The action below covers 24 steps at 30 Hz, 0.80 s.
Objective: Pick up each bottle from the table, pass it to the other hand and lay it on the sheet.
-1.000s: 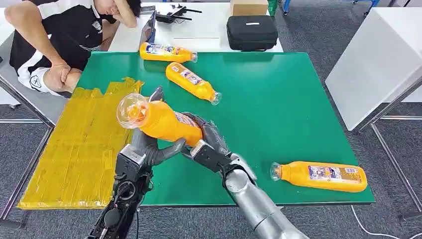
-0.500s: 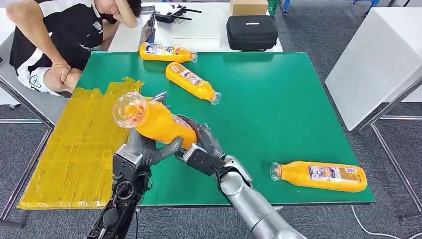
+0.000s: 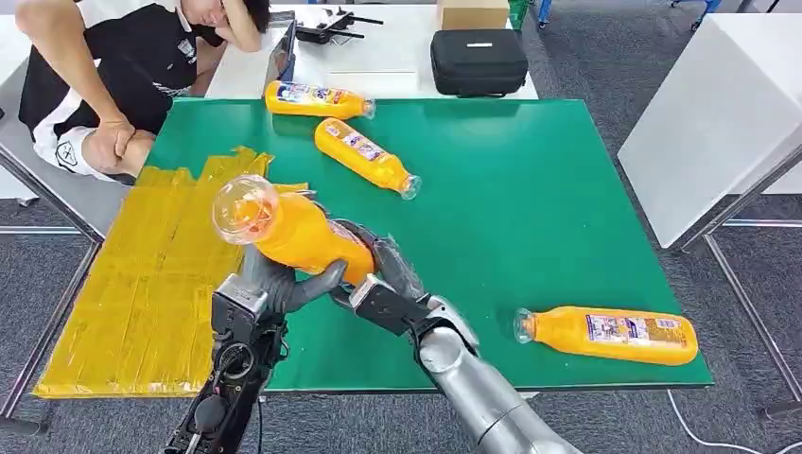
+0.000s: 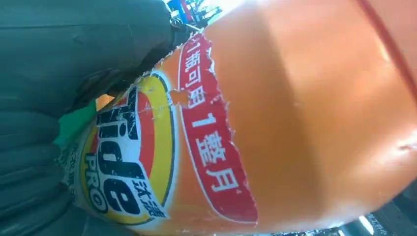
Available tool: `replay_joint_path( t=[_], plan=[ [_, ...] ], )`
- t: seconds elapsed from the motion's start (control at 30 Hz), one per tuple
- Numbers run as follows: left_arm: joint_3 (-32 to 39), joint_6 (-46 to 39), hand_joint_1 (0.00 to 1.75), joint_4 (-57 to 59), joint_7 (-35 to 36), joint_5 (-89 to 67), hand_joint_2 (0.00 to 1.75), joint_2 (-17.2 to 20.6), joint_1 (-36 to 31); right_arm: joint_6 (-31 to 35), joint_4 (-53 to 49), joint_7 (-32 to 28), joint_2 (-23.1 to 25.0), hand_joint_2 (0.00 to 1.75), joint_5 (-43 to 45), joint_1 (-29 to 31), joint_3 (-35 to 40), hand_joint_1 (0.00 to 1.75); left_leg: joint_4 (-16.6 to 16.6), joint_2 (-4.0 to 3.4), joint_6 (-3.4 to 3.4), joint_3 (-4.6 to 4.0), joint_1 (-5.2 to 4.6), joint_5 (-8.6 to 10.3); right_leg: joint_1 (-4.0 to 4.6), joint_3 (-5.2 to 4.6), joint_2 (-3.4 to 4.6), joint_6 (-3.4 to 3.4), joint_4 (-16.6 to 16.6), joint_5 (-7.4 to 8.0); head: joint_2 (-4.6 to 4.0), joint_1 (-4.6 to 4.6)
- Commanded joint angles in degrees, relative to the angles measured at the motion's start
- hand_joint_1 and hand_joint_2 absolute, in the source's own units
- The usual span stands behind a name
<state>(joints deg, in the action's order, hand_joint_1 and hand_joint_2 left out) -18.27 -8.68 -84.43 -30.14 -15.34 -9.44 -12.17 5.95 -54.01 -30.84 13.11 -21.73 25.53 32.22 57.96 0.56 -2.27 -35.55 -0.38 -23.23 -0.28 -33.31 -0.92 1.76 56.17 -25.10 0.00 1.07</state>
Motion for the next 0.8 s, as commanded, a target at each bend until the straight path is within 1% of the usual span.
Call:
replay_joint_path(
  t=[0.03,0.23,0.27,0.3,0.33,0.37,0.4,0.53,0.57,0.6,0.63,0.67,0.73,0.77,0.8],
  plan=[
    [0.64,-2.56,1.75,1.52,0.56,-0.75,1.75,1.74,-2.22,3.25,-8.2,0.09,-3.33,1.75,-0.04,-1.44,0.61,0.0,0.02,0.02,0.11,0.05,0.03,-0.01,0.02,0.09,0.0,-0.02,0.0,-0.03,0.0,0.02],
    [4.57,-5.45,1.75,4.34,0.56,-0.35,1.75,2.29,-2.56,5.91,-18.93,1.51,-6.91,1.75,-0.07,-5.84,-0.22,0.0,0.01,-0.01,0.14,0.14,0.04,-0.04,0.03,0.18,0.04,-0.03,-0.03,-0.04,0.0,0.0],
    [5.61,-8.86,1.75,4.96,-0.11,-2.8,1.75,2.23,-2.77,6.82,-20.83,2.28,-7.68,1.75,-0.42,-6.72,-0.61,0.0,0.01,-0.02,0.16,0.19,0.05,-0.06,0.04,0.24,0.05,-0.04,-0.03,-0.07,0.0,0.0],
    [6.2,-12.39,1.75,5.65,-0.24,-5.87,1.75,2.2,-3.05,7.45,-21.79,2.86,-8.18,1.75,-0.89,-7.17,-0.87,0.0,0.0,0.02,0.12,0.1,0.03,-0.02,0.02,0.15,0.01,-0.03,-0.03,-0.04,0.0,0.0],
    [6.93,-15.6,1.75,6.68,0.41,-9.19,1.75,2.42,-3.55,8.55,-22.56,3.68,-8.8,1.75,-1.9,-7.6,-1.4,0.0,-0.01,0.04,0.16,0.19,0.05,-0.04,0.04,0.25,-0.01,-0.04,-0.05,-0.07,0.0,0.02],
    [7.67,-16.9,1.75,7.79,1.35,-10.18,1.75,2.13,-4.02,10.66,-23.04,5.1,-9.12,1.75,-3.9,-8.06,-1.98,0.0,-0.01,0.03,0.12,0.11,0.06,-0.01,0.05,0.15,-0.03,-0.03,-0.06,-0.03,0.0,0.04],
    [8.39,-17.83,1.75,8.53,1.46,-10.62,1.75,2.11,-4.3,12.13,-23.22,5.78,-9.39,1.75,-5.05,-8.37,-2.45,0.0,-0.05,0.09,0.08,0.09,0.03,0.02,0.02,0.13,-0.12,-0.01,-0.07,-0.03,0.0,0.0],
    [8.86,-17.79,1.75,9.31,1.3,-10.53,1.75,2.31,-4.6,11.89,-23.25,5.77,-9.79,1.75,-4.9,-8.51,-2.74,0.0,-0.01,0.04,0.09,0.09,0.02,-0.01,0.01,0.11,-0.02,-0.01,-0.04,-0.03,0.0,0.02],
    [9.34,-24.08,1.75,11.01,2.53,-17.28,1.75,2.28,-5.08,13.75,-23.28,6.23,-9.74,1.75,-5.52,-9.04,-3.55,0.0,0.02,0.0,0.12,0.12,0.04,-0.03,0.03,0.14,0.01,-0.02,-0.03,-0.04,0.0,0.0],
    [9.99,-27.16,1.75,12.33,3.14,-20.84,1.75,2.48,-5.43,14.21,-24.14,6.29,-10.18,1.75,-5.29,-9.85,-4.27,0.0,0.03,-0.02,0.16,0.17,0.07,-0.05,0.06,0.21,0.03,-0.03,-0.05,-0.05,0.0,0.02],
    [10.72,-31.32,1.75,14.02,4.29,-28.04,1.75,2.75,-5.98,15.24,-25.18,6.16,-10.51,1.75,-5.7,-10.76,-5.11,0.0,-0.04,0.06,0.11,0.13,0.03,0.01,0.02,0.17,-0.07,-0.02,-0.07,-0.03,0.0,0.0],
    [13.89,-31.32,1.75,14.4,4.64,-35.21,1.75,1.76,-5.99,16.28,-26.92,6.06,-10.97,1.75,-6.36,-11.97,-5.9,0.0,-0.03,0.09,0.15,0.18,0.06,-0.01,0.04,0.24,-0.1,-0.03,-0.08,-0.06,0.0,0.02],
    [22.16,-31.32,1.75,12.17,3.7,-53.01,1.75,-2.0,-5.65,16.76,-29.82,6.07,-11.48,1.75,-7.03,-13.56,-6.57,0.0,-0.04,0.16,0.14,0.16,0.03,0.0,0.02,0.22,-0.15,-0.04,-0.07,-0.07,0.0,0.0],
    [23.27,-31.32,1.75,13.06,4.73,-61.4,1.75,-1.97,-6.21,17.35,-31.61,6.28,-11.78,1.75,-7.9,-14.74,-6.97,0.0,0.01,0.04,0.12,0.12,0.06,-0.04,0.05,0.14,-0.02,-0.03,-0.05,-0.04,0.0,0.02],
    [23.05,-31.32,1.75,11.81,8.76,-69.91,1.75,-1.16,-6.18,17.8,-33.06,6.54,-11.92,1.75,-8.51,-15.85,-7.32,0.0,0.02,0.05,0.09,0.05,0.03,-0.02,0.02,0.08,-0.03,-0.01,-0.03,-0.04,0.0,0.0]
  ],
)
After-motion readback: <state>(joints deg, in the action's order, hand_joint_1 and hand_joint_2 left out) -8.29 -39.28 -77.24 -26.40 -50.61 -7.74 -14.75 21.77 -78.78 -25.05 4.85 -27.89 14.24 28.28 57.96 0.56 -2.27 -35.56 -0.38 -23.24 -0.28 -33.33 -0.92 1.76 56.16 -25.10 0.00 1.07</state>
